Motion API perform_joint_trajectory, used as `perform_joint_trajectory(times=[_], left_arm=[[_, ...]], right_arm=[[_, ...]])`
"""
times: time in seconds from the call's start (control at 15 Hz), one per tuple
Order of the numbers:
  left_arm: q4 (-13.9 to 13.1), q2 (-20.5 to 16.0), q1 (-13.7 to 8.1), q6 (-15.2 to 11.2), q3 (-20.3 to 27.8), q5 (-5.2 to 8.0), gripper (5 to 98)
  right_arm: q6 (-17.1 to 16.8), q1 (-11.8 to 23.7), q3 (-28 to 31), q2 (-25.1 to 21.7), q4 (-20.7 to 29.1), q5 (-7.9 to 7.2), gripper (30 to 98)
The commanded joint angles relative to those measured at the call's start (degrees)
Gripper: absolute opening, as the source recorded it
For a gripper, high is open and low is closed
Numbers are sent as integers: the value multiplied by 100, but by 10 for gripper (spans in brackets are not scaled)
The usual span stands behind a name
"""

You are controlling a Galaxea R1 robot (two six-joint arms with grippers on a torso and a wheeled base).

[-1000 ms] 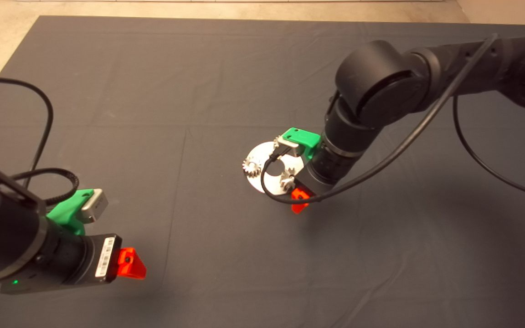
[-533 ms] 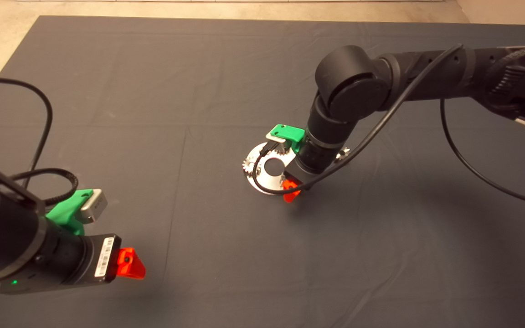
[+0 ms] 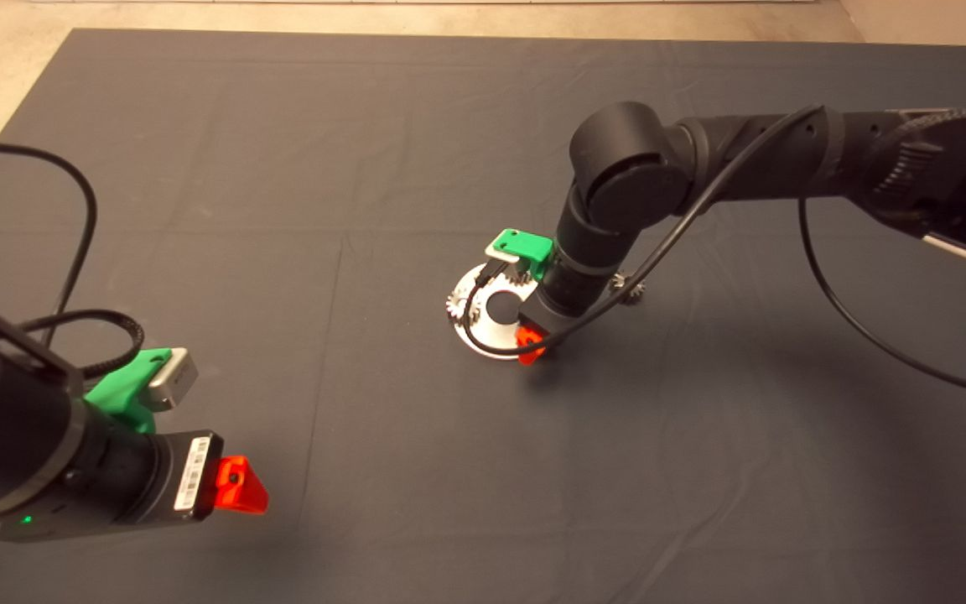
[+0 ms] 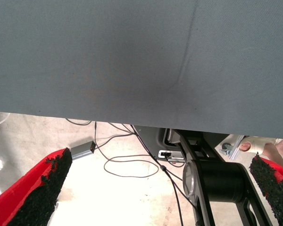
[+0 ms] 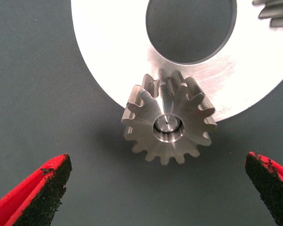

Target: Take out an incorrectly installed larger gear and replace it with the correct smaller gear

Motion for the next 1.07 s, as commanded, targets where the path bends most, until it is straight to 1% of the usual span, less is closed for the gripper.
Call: perform_joint_trajectory(times=[0.0, 0.13, 0.8, 0.93, 1.0], left_arm=[[-117, -23, -64, 29, 89, 703, 977], [-117, -23, -60, 29, 89, 703, 977], [-117, -14, -56, 29, 89, 703, 977], [-117, -14, -56, 29, 89, 703, 977], [-117, -14, -56, 29, 89, 703, 977]], right_arm=[[-56, -123, -222, 140, -411, -734, 977], [-56, -192, -248, 156, -530, -734, 977], [-129, -192, -221, 200, -724, -734, 977], [-126, -192, -221, 200, -724, -734, 956], [-130, -192, -227, 227, -724, -734, 956]])
